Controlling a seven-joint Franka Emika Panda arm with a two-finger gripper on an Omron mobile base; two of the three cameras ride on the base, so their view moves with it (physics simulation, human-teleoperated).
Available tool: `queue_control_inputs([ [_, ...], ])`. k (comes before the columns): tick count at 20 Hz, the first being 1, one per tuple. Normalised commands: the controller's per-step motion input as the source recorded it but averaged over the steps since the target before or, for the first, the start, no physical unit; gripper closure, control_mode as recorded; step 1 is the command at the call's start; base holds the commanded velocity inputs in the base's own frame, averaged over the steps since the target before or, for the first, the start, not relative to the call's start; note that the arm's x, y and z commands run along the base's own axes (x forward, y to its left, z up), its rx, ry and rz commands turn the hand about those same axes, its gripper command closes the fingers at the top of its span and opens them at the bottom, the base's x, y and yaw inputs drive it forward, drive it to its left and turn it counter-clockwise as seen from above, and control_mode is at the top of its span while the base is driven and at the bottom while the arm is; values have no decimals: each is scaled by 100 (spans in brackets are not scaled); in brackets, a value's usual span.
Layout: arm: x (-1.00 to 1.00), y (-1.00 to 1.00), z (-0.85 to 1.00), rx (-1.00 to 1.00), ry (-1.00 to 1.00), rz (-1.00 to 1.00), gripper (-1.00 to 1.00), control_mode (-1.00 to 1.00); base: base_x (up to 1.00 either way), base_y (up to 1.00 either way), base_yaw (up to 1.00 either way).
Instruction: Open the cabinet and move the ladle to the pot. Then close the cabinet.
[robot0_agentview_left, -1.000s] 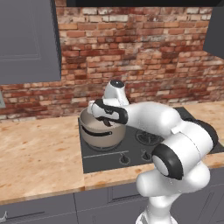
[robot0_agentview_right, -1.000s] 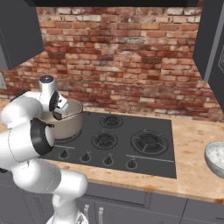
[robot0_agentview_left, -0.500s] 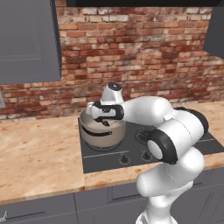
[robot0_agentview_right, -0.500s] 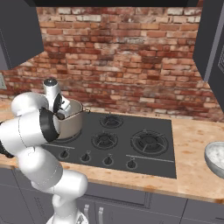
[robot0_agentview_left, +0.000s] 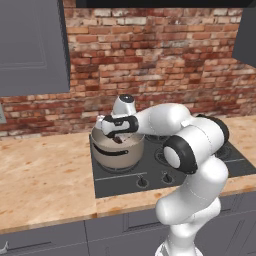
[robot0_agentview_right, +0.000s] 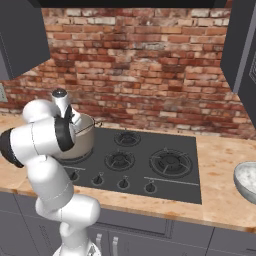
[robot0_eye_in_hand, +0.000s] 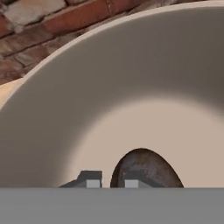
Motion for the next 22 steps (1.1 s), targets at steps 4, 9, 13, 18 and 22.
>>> queue_control_inputs([
  [4, 1, 4, 0, 0, 0, 0, -100, -100, 0, 0, 0],
  [9, 0, 1, 4, 0, 0, 0, -100, -100, 0, 0, 0],
  [13, -29, 0, 45, 0, -5, 0, -100, -100, 0, 0, 0],
  [18, -70, 0, 78, 0, -9, 0, -100, -100, 0, 0, 0],
  [22, -97, 0, 91, 0, -10, 0, -100, -100, 0, 0, 0],
])
